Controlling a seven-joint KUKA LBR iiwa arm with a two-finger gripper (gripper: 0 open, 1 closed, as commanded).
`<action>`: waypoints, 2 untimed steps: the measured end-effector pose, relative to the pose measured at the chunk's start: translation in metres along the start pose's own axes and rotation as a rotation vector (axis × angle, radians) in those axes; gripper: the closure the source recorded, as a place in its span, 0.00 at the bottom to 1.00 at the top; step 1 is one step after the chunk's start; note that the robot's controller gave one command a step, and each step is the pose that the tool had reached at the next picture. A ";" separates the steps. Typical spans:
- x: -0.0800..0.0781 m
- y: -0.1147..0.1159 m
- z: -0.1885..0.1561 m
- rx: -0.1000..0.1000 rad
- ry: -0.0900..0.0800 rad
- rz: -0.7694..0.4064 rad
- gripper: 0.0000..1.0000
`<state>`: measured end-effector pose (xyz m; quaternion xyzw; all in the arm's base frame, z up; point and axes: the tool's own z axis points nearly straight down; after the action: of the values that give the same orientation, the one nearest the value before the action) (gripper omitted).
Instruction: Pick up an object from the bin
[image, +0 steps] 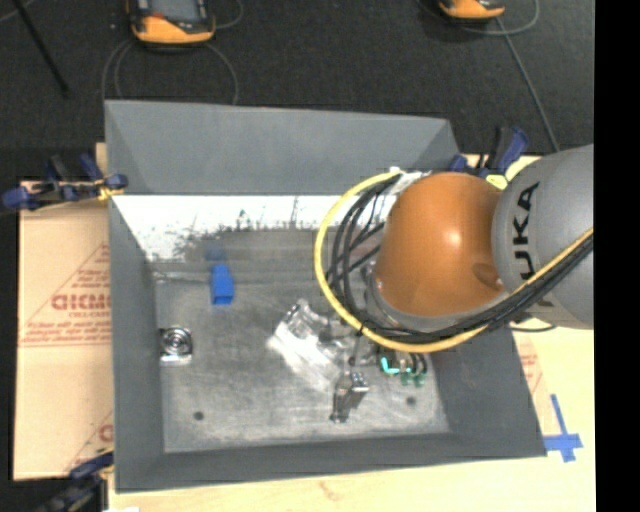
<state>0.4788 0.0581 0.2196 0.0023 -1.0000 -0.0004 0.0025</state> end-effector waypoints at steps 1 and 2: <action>-0.052 -0.004 0.077 0.000 -0.003 0.445 0.00; -0.066 -0.009 0.106 -0.003 -0.014 0.434 0.00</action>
Offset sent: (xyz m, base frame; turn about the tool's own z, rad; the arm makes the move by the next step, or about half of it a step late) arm 0.0513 -0.0024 -0.0749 0.4457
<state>0.5439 0.0499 0.1130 -0.2131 -0.9770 -0.0014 -0.0043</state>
